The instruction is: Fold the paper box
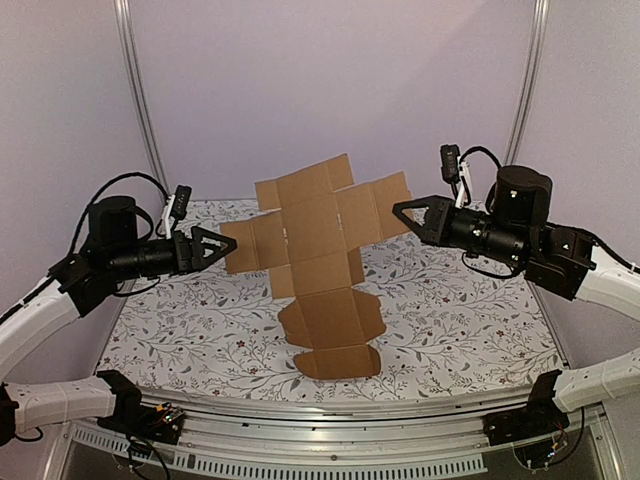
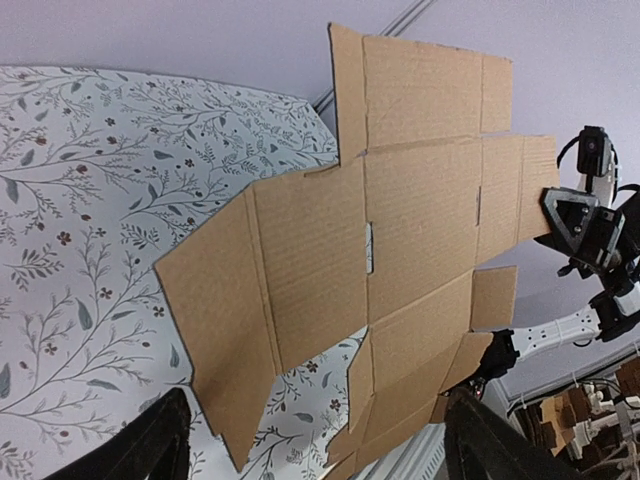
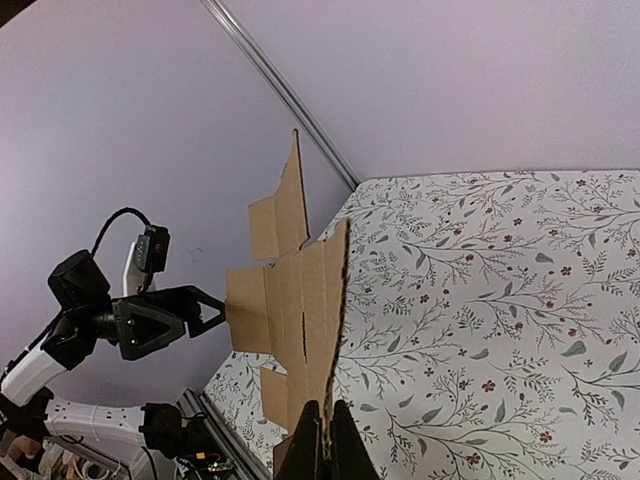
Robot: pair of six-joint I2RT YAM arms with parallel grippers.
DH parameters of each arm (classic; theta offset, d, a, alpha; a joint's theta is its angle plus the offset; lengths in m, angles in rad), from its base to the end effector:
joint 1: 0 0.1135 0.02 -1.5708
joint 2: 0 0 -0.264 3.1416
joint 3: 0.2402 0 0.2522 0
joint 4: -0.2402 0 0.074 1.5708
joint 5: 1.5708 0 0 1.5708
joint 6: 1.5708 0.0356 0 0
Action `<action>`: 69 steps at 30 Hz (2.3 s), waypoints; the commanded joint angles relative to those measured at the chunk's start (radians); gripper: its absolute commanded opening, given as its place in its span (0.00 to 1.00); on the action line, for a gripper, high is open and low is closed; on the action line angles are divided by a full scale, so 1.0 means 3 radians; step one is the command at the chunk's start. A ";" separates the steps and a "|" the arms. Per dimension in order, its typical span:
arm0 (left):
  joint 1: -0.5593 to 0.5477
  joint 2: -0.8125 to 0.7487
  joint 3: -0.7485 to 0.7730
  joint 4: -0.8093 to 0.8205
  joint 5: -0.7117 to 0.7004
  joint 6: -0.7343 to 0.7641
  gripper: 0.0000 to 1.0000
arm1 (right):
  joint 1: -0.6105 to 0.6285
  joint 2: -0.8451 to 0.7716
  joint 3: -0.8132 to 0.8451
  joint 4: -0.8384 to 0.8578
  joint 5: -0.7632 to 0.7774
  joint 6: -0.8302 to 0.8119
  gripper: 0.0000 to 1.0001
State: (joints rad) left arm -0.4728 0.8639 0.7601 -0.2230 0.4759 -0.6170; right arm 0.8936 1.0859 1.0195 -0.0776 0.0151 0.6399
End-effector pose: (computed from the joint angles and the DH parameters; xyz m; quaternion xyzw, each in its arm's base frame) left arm 0.1693 -0.1049 0.3146 0.0801 0.7977 -0.4573 0.3849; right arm 0.1595 0.1975 0.3750 -0.0907 0.7507 0.4499 0.4752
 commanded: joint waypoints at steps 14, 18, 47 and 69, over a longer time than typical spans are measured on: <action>-0.0005 0.0029 -0.0050 0.0099 0.0084 -0.0015 0.60 | 0.0209 -0.0030 0.0128 0.0130 -0.0014 -0.0037 0.00; -0.0004 0.0032 -0.0071 0.0075 0.0069 0.0004 0.48 | 0.0231 -0.0028 0.0126 0.0150 -0.0011 -0.0030 0.00; -0.0007 -0.0077 0.0308 -0.0695 0.0080 0.0348 0.00 | 0.0260 0.0001 0.0610 -0.1446 0.0752 -0.1333 0.65; -0.0013 0.0155 0.0684 -0.1395 0.0966 0.0523 0.00 | 0.0262 0.0327 0.1648 -0.2320 0.0328 -0.2056 0.90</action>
State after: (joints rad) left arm -0.4728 0.8726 1.0058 -0.5797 0.7502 -0.4973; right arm 0.9680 1.1736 1.4979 -0.7177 0.1375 0.0479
